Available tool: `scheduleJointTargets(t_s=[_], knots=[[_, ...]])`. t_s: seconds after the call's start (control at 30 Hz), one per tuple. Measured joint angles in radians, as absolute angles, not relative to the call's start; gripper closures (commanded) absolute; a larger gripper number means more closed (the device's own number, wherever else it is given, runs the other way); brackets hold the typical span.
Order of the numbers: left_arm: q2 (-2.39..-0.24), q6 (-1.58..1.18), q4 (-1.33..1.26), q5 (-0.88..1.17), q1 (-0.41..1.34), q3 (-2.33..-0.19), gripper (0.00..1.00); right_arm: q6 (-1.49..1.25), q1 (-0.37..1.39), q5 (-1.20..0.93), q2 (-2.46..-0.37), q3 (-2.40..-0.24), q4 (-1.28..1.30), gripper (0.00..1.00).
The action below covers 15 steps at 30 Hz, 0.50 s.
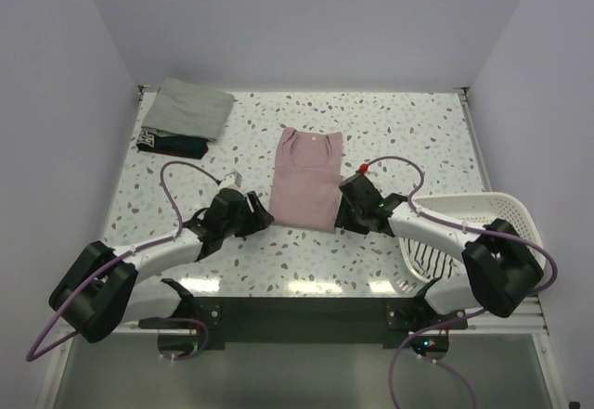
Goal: Fold and stack the tank tops
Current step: Fold the tank top
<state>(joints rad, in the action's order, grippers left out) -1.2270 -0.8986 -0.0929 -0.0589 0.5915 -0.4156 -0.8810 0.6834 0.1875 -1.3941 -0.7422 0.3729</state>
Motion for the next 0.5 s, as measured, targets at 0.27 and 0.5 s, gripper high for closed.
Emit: scheduleJointTargets(t_s=[0.27,0.5], knots=[[-1.316,-0.912,-0.187,-0.042,0.591,-0.414,0.47,-0.970,0.697,0.161,-1.418,-0.694,0.255,0.55],[-1.335,-0.957,-0.189,-0.061,0.591,-0.422,0.50,-1.026,0.701,0.159,-1.417,-0.645,0.204,0.55]])
